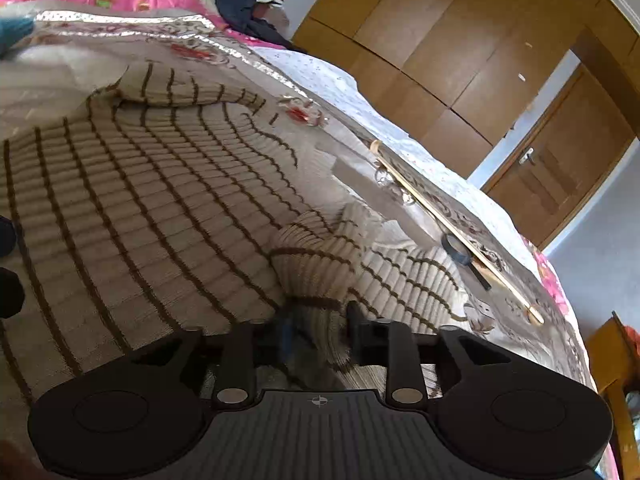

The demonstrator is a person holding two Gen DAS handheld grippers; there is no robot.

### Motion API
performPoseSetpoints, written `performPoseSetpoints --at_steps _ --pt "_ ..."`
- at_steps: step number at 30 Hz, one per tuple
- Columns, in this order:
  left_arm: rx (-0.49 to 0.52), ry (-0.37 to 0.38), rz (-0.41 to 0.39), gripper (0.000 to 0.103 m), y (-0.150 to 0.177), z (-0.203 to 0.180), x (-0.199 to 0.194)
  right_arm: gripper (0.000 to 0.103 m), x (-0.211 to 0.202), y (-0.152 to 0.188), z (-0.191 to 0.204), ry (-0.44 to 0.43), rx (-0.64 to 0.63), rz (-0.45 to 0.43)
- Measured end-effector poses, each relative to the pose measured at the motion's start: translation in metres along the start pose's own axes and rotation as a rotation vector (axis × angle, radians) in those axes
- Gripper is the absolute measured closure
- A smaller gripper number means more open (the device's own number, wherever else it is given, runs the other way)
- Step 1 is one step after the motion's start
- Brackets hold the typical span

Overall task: Fold small clothes
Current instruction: 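Carry the sleeve with the right gripper across the sweater body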

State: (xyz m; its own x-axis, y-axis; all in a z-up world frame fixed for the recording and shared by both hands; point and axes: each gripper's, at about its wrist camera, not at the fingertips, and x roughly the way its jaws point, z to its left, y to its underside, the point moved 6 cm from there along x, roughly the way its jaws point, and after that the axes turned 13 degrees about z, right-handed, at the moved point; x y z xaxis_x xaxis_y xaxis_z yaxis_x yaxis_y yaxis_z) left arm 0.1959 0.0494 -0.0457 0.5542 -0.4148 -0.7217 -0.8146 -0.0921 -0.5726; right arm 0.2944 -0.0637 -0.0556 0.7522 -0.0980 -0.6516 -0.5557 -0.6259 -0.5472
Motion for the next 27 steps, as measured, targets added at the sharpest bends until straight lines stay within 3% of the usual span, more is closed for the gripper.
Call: performPoseSetpoints --at_steps 2,6,12,13,14,16,17,20,23,27 --pt "-0.012 0.008 0.0 0.053 -0.001 0.002 0.0 0.054 -0.002 -0.005 -0.007 -0.07 0.068 0.012" --pt "-0.03 0.016 -0.004 0.053 -0.001 0.006 0.0 0.054 0.004 -0.026 -0.029 -0.226 0.294 0.033" --pt "-0.026 0.01 -0.02 0.053 -0.001 0.005 -0.001 0.055 0.044 -0.037 -0.067 -0.433 0.646 0.141" --pt "-0.022 0.005 -0.026 0.053 -0.001 0.005 -0.002 0.058 0.05 -0.035 -0.071 -0.451 0.704 0.157" --pt "-0.021 0.002 -0.03 0.053 -0.002 0.005 -0.002 0.073 0.055 -0.032 -0.074 -0.461 0.743 0.167" --pt "-0.026 0.0 -0.036 0.053 -0.003 0.007 -0.002 0.092 0.06 -0.028 -0.079 -0.485 0.816 0.182" --pt "-0.032 0.0 -0.04 0.053 -0.003 0.008 -0.003 0.093 0.06 -0.028 -0.081 -0.48 0.836 0.171" --pt "-0.05 -0.003 -0.061 0.053 -0.006 0.013 -0.006 0.095 0.04 -0.042 -0.091 -0.412 0.838 0.062" --pt "-0.068 -0.007 -0.086 0.053 -0.008 0.016 -0.01 0.095 0.013 -0.064 -0.084 -0.319 0.732 -0.071" --pt "-0.065 -0.037 -0.113 0.053 -0.01 0.019 -0.014 0.094 0.009 -0.08 -0.031 -0.323 0.494 -0.066"
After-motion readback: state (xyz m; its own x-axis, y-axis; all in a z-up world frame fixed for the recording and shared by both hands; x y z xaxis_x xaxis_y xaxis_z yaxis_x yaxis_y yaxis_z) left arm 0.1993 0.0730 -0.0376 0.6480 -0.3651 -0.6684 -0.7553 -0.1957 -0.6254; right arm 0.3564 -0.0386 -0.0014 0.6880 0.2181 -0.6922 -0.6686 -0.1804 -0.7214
